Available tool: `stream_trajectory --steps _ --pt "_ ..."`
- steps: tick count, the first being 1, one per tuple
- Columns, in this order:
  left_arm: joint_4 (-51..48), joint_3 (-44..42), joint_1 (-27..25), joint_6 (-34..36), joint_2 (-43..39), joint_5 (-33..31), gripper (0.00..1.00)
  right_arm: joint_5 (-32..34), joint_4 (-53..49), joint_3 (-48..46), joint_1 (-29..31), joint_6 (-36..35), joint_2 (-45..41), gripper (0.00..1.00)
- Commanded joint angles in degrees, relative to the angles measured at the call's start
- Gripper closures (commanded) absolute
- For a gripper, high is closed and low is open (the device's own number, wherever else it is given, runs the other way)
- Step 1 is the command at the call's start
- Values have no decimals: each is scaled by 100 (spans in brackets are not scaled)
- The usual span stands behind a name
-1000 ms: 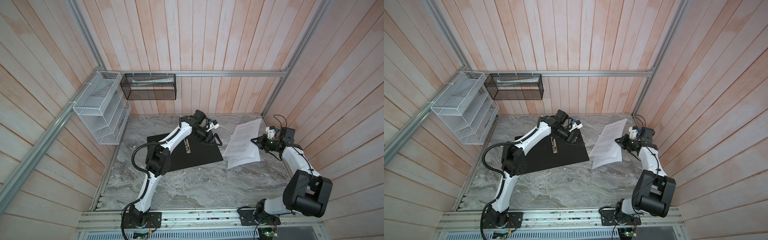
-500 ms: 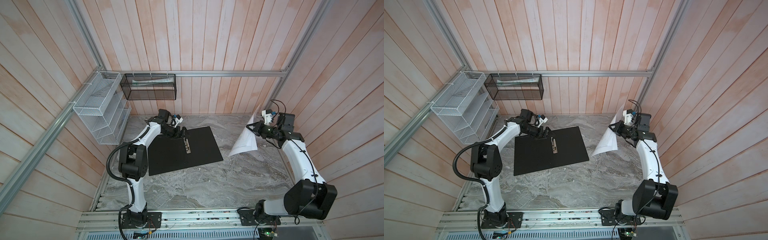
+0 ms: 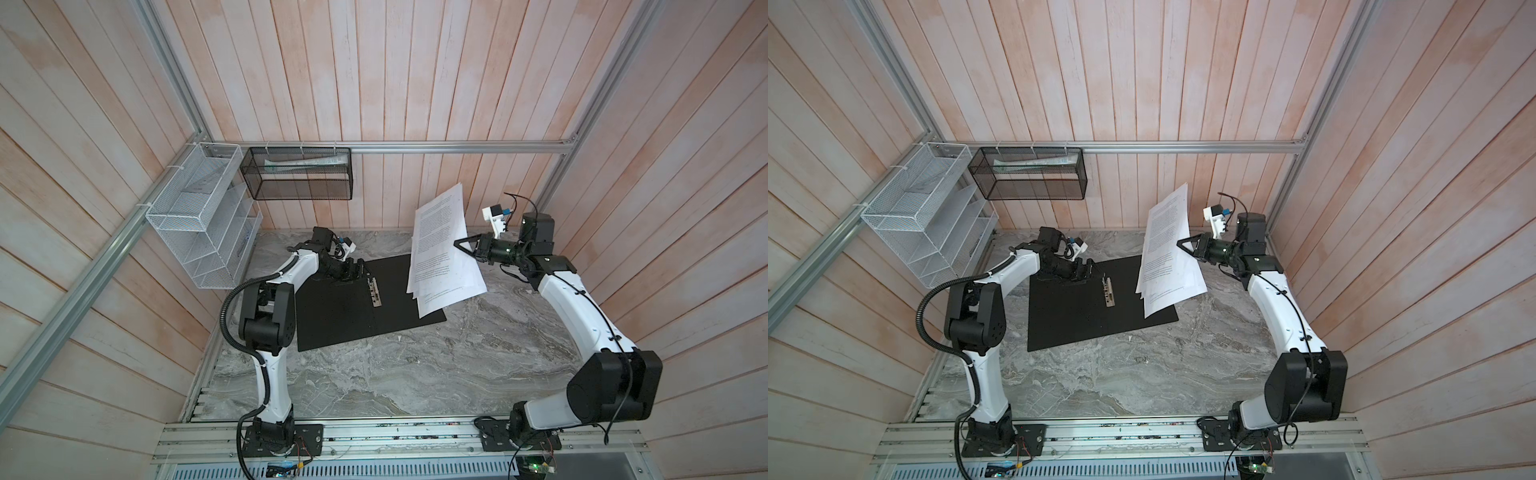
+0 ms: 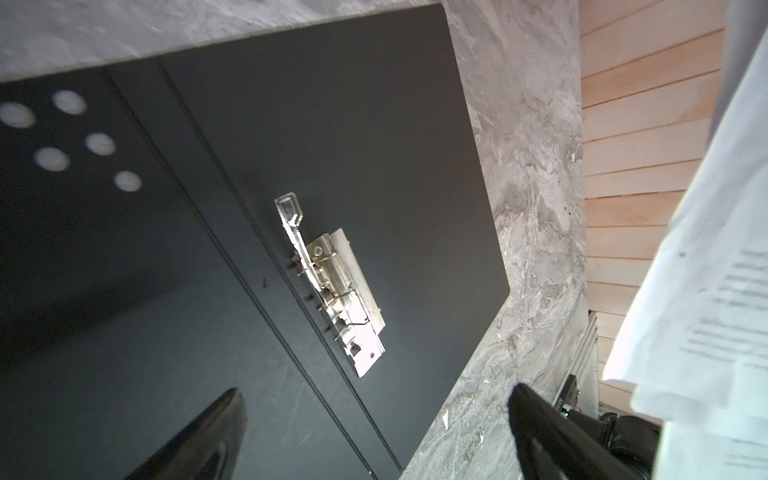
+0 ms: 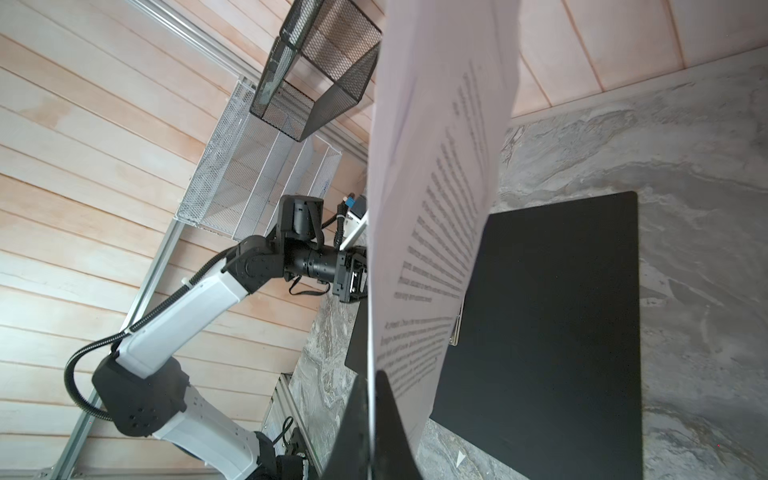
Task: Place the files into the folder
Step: 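Carry the papers over the black folder and lower them beside the clip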
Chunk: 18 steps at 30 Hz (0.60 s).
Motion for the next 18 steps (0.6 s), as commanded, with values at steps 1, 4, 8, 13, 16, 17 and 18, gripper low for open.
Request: stream_trajectory --steps 1,4,8,13,16,17,18 --pt "27 82 262 -12 7 291 0 -463 359 -432 16 -129 553 100" --pt "-181 281 301 142 97 320 0 -455 314 -595 10 -402 961 100" --pt "-257 456 302 171 212 346 0 -505 483 -695 10 -519 1518 100" --pt "-291 599 301 159 370 376 0 -620 269 -385 53 -843 2448 100" --pt "-277 613 301 165 402 283 0 -591 8 -145 53 -1041 2791 100" --pt "-282 621 300 168 409 267 0 -583 11 -103 55 -1047 2857 100" --pt "-286 638 300 163 434 265 0 -563 -38 -40 62 -1086 2925 100"
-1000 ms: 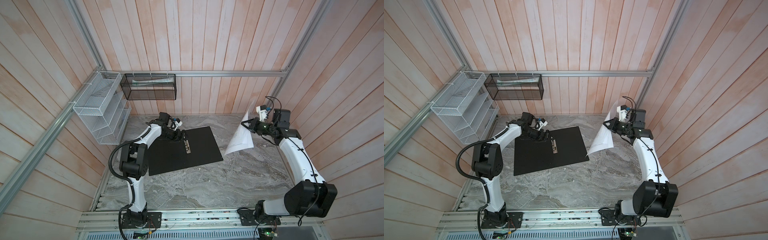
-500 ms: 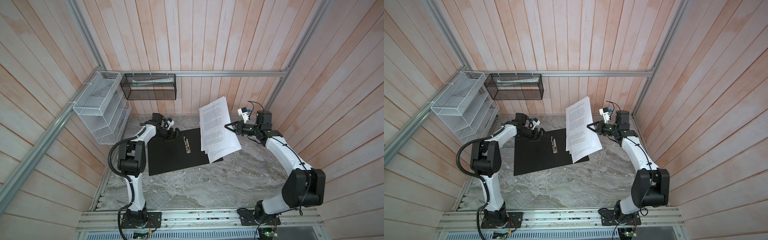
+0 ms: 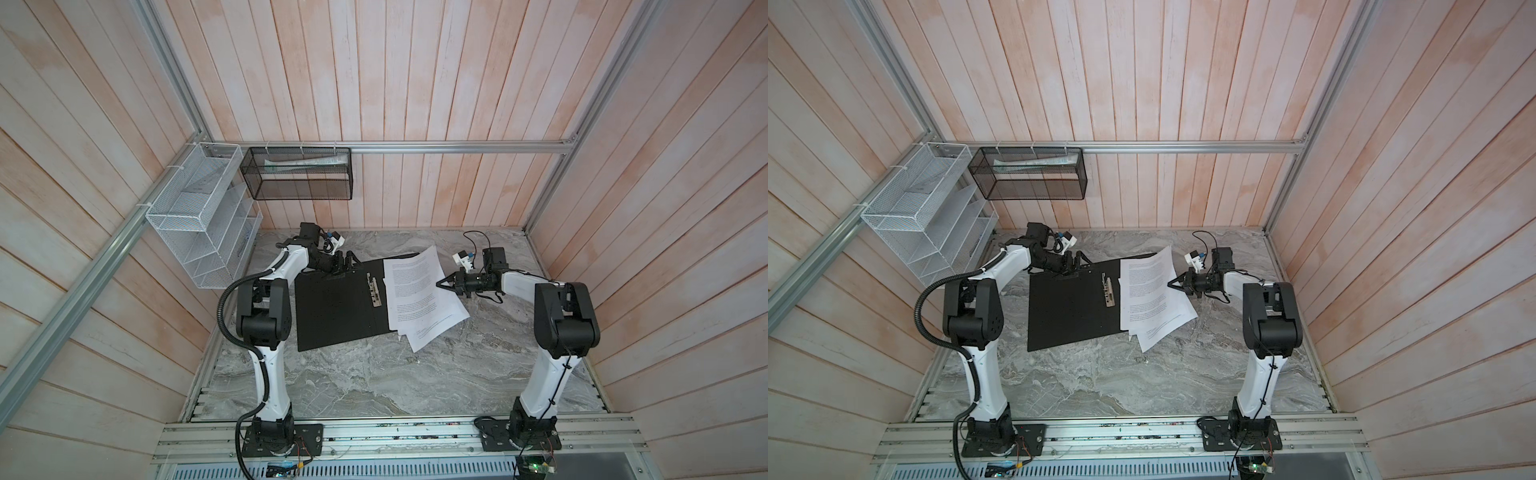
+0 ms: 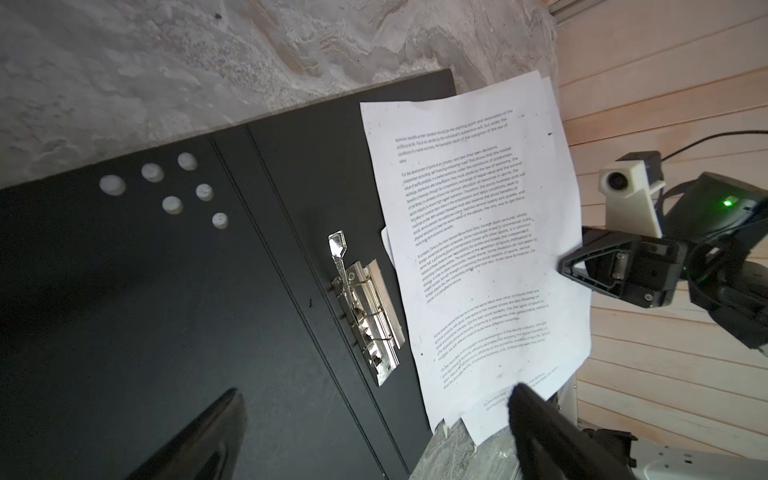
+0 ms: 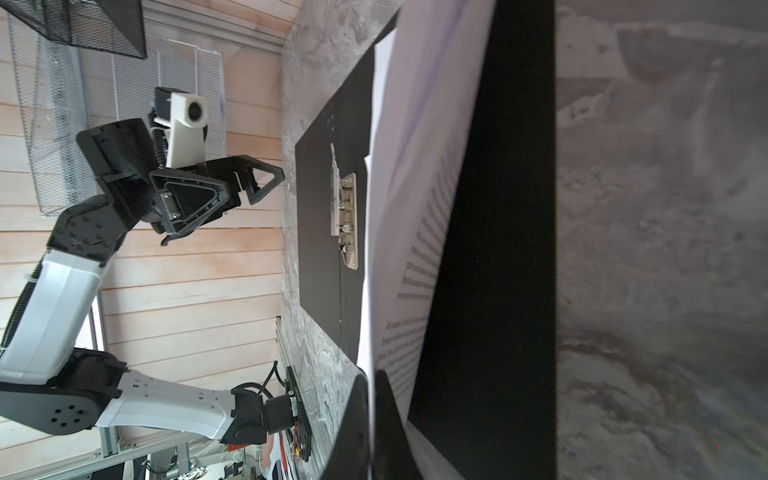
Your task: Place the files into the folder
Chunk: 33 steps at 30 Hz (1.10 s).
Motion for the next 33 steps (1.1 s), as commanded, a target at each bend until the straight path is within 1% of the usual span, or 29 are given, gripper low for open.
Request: stream_trajectory --steps 1,4,6,9,12,15,19,22,25,27,29,31,33 --pt "-89 196 4 78 155 -26 0 -19 -295 317 45 -341 154 100" --pt "-81 235 -17 -44 241 -62 0 156 -244 376 48 -306 240 100" --pt "-72 248 -49 -98 286 -103 0 387 -18 310 45 -80 263 100" --pt "-20 239 -86 -169 327 -104 0 566 381 225 77 224 298 100" --pt "-67 313 -104 -169 364 -59 0 624 606 273 124 416 398 100" --pt "-102 340 -104 -153 367 -24 0 617 322 600 158 393 744 100" --pt "-118 341 -109 -126 380 -67 0 682 -294 1093 294 24 1141 100" --pt "-108 357 -120 -134 432 -70 0 801 -627 1365 355 -189 1287 99" --pt "-120 449 -122 -141 500 -68 0 791 -714 1496 362 -264 1364 98" --pt "-128 519 -135 -164 550 -67 0 748 -718 1540 362 -260 1407 94" --pt "-129 588 -165 -202 585 -73 0 716 -785 1596 369 -263 1467 87" --pt "-179 709 -208 -187 630 -78 0 953 -927 1597 384 -309 1436 73" --pt "-212 832 -262 -174 641 -88 0 1209 -951 1487 371 -344 1295 63"
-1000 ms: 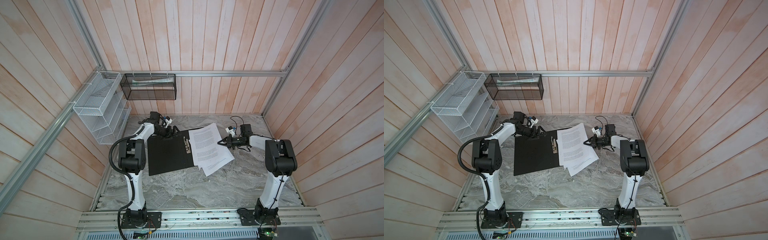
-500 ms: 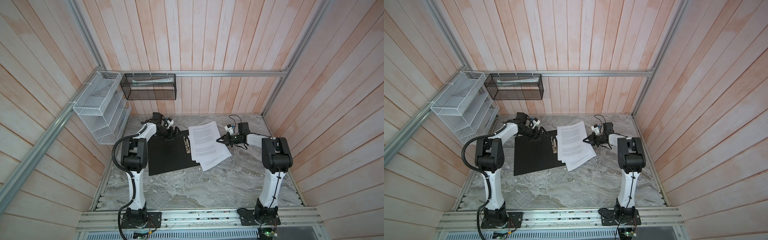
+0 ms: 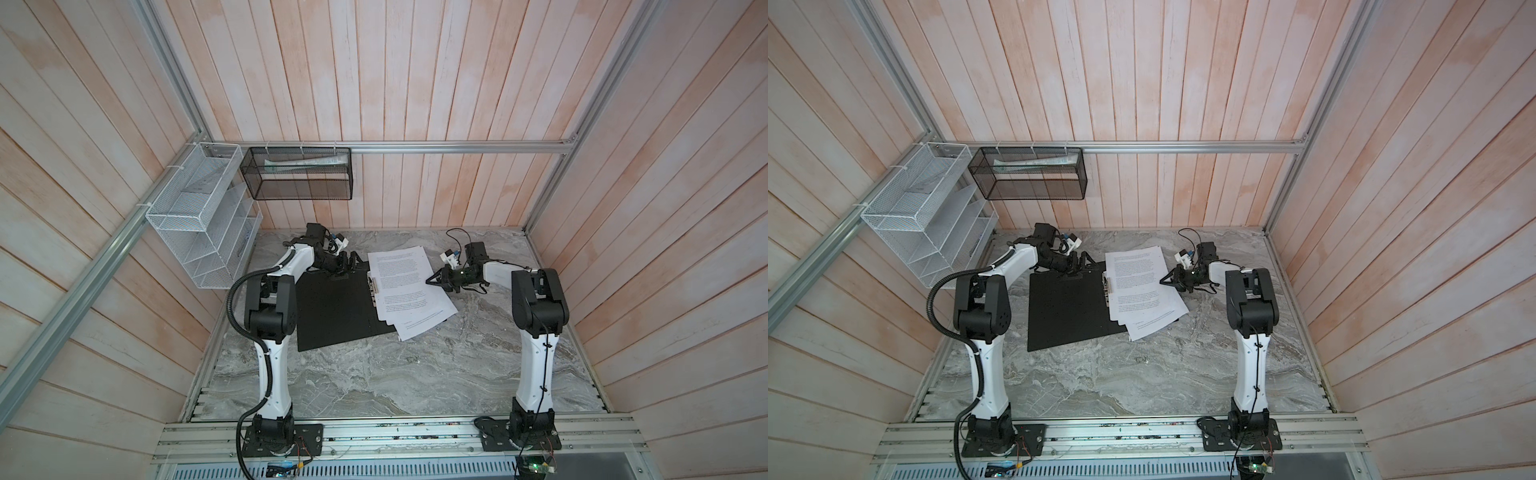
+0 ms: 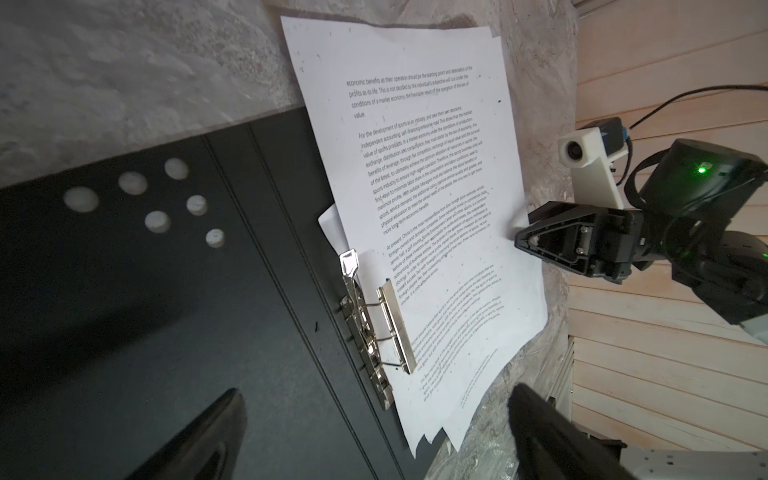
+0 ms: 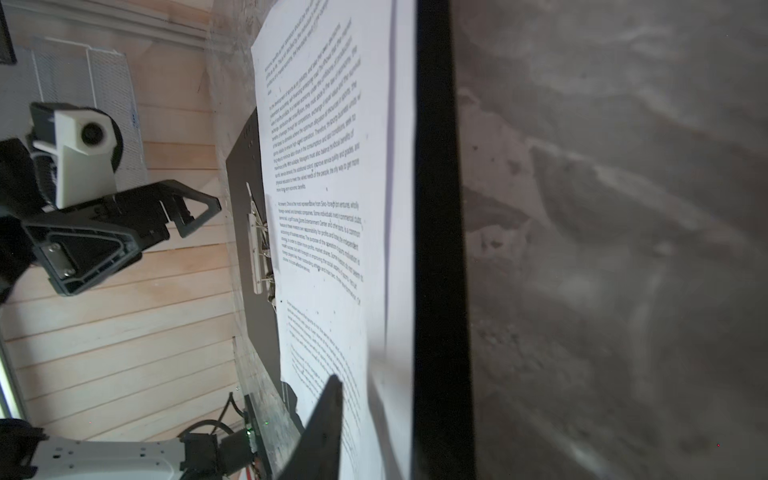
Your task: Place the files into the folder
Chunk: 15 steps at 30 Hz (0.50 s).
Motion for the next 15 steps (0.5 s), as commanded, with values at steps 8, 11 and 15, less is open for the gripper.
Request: stream_trajectory --steps 8,11,15 --pt "184 -545 -431 -239 -570 -282 0 1305 -298 -273 -26 57 -816 50" --pt "923 -1670 -581 -627 -1271 -480 0 1759 -396 -281 -21 125 -1131 46" --pt "1593 -2770 -850 -967 -1872 -469 0 2746 -702 -426 -55 284 -1552 46"
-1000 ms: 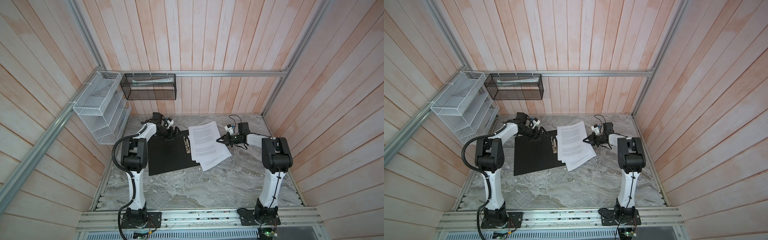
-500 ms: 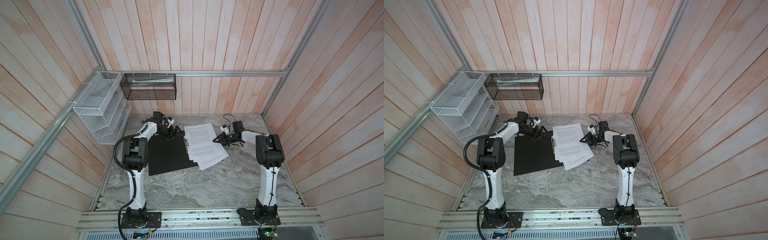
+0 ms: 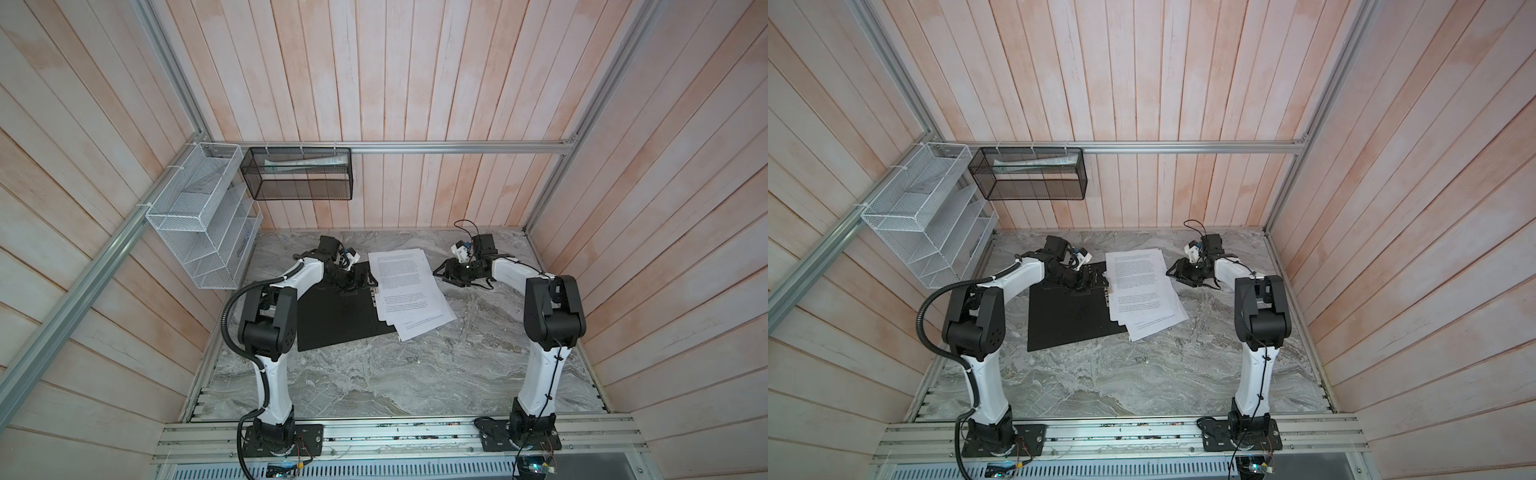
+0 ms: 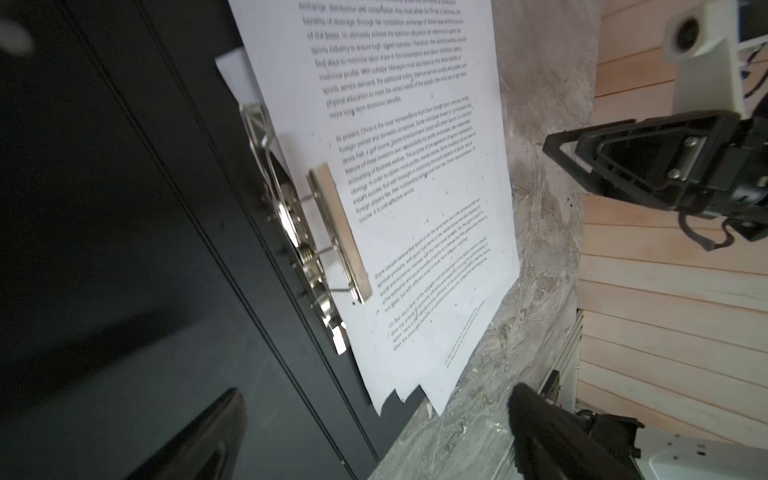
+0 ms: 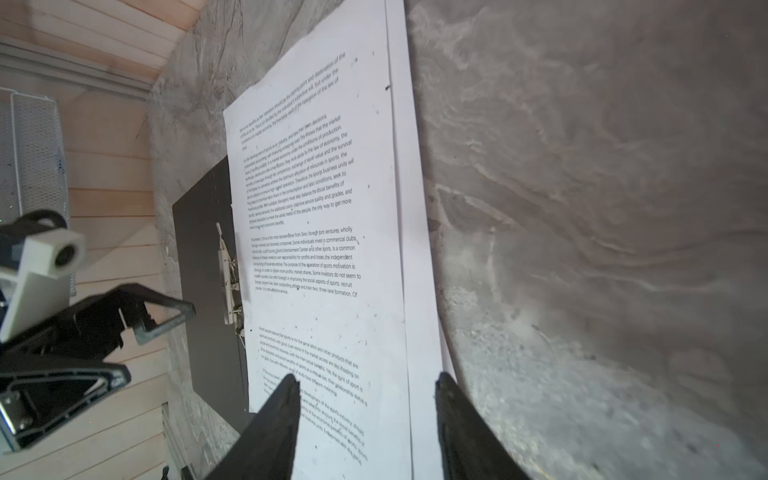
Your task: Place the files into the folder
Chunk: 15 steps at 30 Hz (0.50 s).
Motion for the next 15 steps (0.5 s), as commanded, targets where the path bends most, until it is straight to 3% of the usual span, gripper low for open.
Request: stream_trajectory --steps 1,7,15 --pt "747 -464 -210 -357 -387 -38 0 1068 -287 -360 -64 218 -515 46" --pt "1047 -651 -485 -742 -307 174 0 177 591 -1778 -402 753 -1364 47" --pt "1223 -696 -609 -993 -10 -81 0 -80 862 -2482 -410 877 -1583 48"
